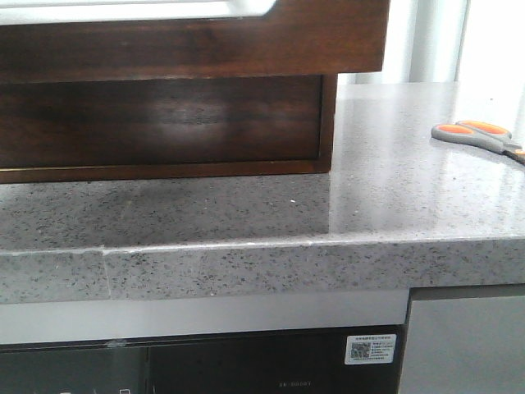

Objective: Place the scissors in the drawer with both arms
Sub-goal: 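Lower the right gripper onto the black-orange scissors and grasp them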

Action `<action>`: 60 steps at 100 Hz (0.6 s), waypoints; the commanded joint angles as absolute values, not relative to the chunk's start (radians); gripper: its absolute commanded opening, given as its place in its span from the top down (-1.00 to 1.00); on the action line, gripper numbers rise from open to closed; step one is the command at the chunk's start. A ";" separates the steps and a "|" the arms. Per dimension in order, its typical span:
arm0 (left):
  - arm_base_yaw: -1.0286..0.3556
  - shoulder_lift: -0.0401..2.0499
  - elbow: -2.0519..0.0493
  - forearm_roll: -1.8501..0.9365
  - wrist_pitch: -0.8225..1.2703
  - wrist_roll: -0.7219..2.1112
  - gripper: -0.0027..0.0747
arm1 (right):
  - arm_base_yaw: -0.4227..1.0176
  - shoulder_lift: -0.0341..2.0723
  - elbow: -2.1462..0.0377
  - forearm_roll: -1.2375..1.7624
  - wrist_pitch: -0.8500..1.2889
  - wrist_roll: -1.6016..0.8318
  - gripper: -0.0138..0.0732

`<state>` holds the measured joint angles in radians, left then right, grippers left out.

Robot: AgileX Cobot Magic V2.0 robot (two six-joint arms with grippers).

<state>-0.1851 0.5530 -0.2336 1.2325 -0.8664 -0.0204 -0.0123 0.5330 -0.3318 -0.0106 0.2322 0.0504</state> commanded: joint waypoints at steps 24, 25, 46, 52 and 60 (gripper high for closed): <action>-0.190 0.515 -0.263 0.929 -1.013 -0.065 0.19 | 0.013 0.808 -0.593 -0.022 0.334 0.046 0.08; -0.190 0.511 -0.263 0.921 -1.013 -0.067 0.19 | 0.013 0.820 -0.600 -0.022 0.341 0.046 0.06; -0.190 0.388 -0.271 0.830 -0.837 -0.089 0.19 | 0.013 1.052 -0.802 -0.023 0.420 0.046 -0.03; -0.190 0.345 -0.273 0.802 -0.775 -0.112 0.19 | 0.013 1.121 -0.877 -0.023 0.471 0.046 -0.03; -0.190 0.292 -0.273 0.773 -0.704 -0.156 0.19 | 0.013 1.231 -0.974 -0.023 0.554 0.046 -0.03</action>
